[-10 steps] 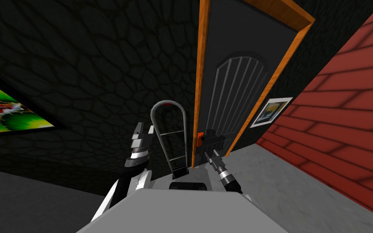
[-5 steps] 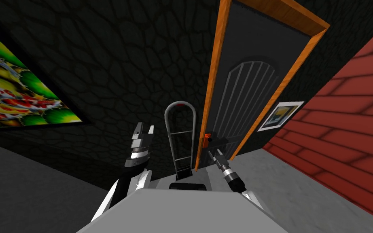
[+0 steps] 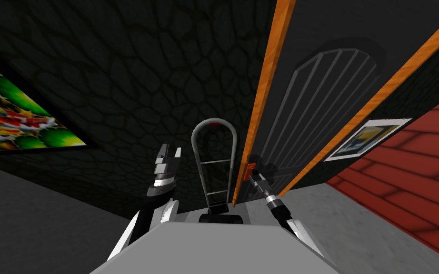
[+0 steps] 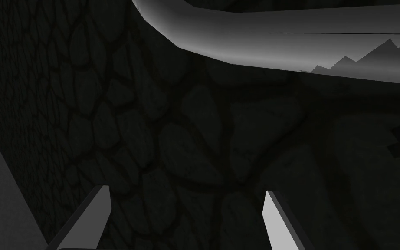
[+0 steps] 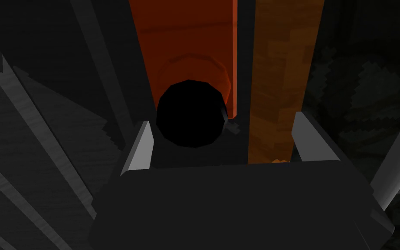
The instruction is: Pull the door open
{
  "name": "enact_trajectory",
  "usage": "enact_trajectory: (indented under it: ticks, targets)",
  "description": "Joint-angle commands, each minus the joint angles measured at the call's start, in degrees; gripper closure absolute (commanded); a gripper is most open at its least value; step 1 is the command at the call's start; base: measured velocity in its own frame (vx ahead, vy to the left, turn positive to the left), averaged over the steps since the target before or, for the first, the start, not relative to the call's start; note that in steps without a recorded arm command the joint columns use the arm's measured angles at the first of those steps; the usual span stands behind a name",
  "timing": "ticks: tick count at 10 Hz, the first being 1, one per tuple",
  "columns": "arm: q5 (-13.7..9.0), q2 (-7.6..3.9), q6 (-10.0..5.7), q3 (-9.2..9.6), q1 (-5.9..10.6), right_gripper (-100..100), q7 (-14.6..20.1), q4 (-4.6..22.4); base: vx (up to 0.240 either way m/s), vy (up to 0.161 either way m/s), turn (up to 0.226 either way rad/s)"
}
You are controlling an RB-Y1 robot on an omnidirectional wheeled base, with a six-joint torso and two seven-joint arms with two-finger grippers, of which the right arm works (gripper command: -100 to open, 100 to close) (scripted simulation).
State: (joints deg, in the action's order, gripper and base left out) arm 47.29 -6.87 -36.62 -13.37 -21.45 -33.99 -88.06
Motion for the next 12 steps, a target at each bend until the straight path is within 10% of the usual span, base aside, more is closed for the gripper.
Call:
enact_trajectory:
  ticks: [1, 9, 12]
  targets:
    - [-0.22, -0.29, 0.17, -0.38, 0.55, -100, 0.24, 0.5, 0.02, -0.035, 0.101]
    - [-0.22, -0.29, 0.17, -0.38, 0.55, -100, 0.24, 0.5, -0.001, 0.001, -0.004]
    - [-0.09, -1.45, 0.38, -1.44, 4.81, -100, 0.42, 4.68, -0.062, -0.027, 0.009]
